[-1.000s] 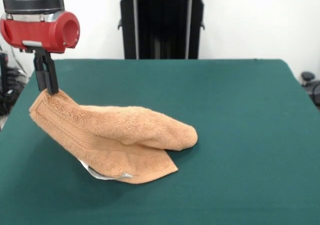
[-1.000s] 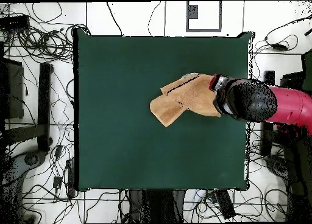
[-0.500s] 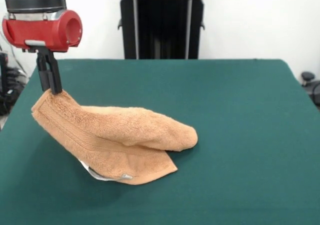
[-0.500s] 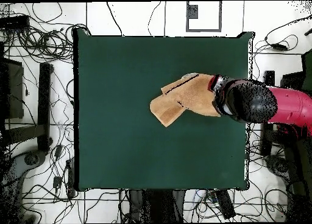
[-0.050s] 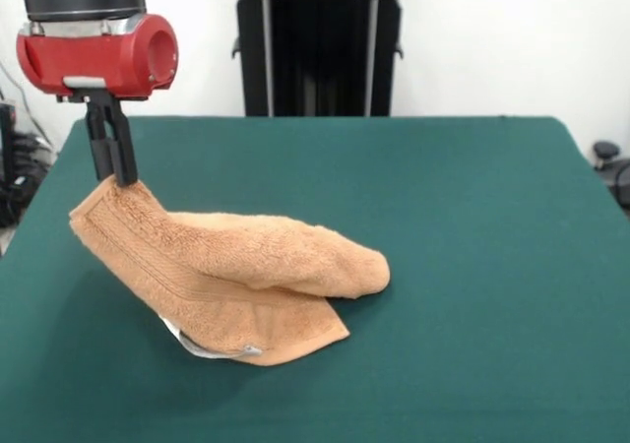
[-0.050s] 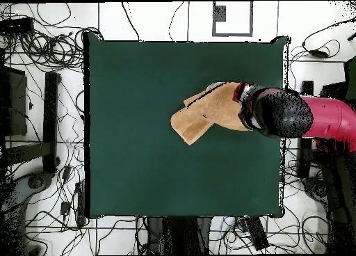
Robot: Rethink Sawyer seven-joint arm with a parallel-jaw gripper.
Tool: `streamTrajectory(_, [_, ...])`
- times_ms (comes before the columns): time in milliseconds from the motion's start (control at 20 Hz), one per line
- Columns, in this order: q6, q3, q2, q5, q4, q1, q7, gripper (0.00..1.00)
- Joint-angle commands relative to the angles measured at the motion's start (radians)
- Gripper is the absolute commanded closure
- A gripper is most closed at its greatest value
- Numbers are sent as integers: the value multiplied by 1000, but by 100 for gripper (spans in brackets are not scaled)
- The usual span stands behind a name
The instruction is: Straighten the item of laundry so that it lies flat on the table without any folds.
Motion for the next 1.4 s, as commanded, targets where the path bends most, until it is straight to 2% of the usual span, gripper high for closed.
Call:
streamTrajectory(50, [36,98,-19,-8,104,13,-283,100])
streamTrajectory(600, [160,142,-103,73,105,-1,-291,100])
streamTrajectory(1000, [394,164,-205,156,35,-16,-354,100])
streamTrajectory(1400, [561,196,-222,162,-51,-44,-429,100])
